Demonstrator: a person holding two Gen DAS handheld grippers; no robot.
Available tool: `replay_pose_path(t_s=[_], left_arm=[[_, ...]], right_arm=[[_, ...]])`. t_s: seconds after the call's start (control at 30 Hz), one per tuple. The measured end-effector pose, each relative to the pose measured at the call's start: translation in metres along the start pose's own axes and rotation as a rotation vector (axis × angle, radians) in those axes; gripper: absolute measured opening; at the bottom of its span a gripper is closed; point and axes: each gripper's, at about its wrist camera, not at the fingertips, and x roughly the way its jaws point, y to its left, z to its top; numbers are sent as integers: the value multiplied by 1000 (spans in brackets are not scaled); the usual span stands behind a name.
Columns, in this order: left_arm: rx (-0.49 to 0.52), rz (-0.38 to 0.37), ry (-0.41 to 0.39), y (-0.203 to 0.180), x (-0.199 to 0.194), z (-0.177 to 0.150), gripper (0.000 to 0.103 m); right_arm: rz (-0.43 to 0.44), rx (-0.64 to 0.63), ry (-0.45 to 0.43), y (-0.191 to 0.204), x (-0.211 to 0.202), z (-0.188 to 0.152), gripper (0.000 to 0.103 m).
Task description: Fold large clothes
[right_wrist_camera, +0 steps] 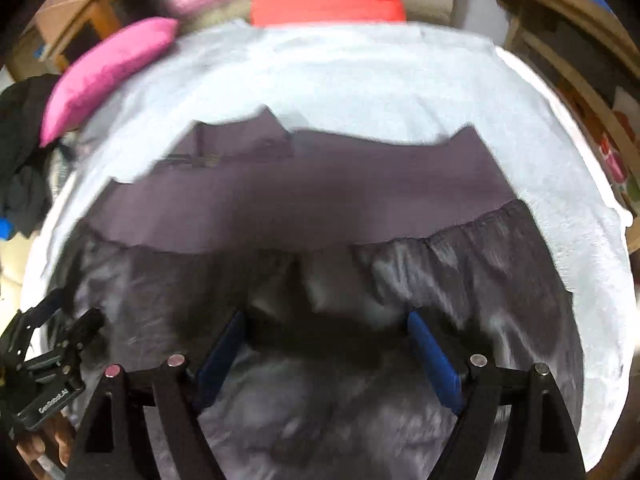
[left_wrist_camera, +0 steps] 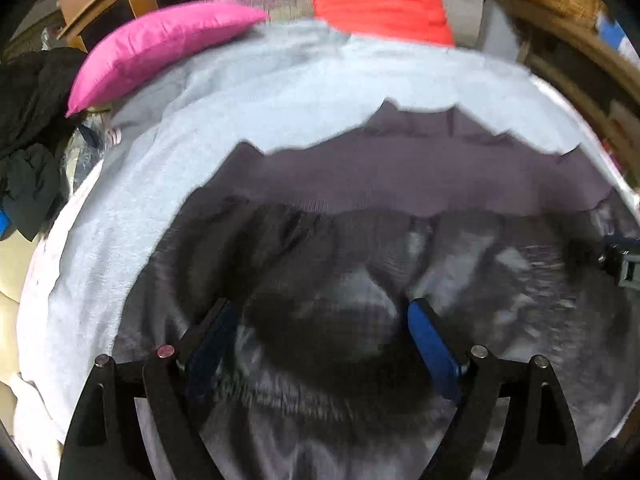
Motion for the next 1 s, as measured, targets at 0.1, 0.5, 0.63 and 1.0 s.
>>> replay_pose_path(t_s=[0.1,0.5,0.63,1.0], left_arm=[[-37,-9,37,4,14,7,89],[-32,-76,-168,-4,-72,-58,89],[-27,-19,-264,-16,-78,-97,89],[39,57,-291,-16,-44,-108,90]], right_arm=[[-37,16,31,-2,17,7,89],[-37,24,-215,-10,-84,-90,90],[-64,-12,-342,-7,-100,-146,90],[-185,-3,-379,-24,-64,-159,96]])
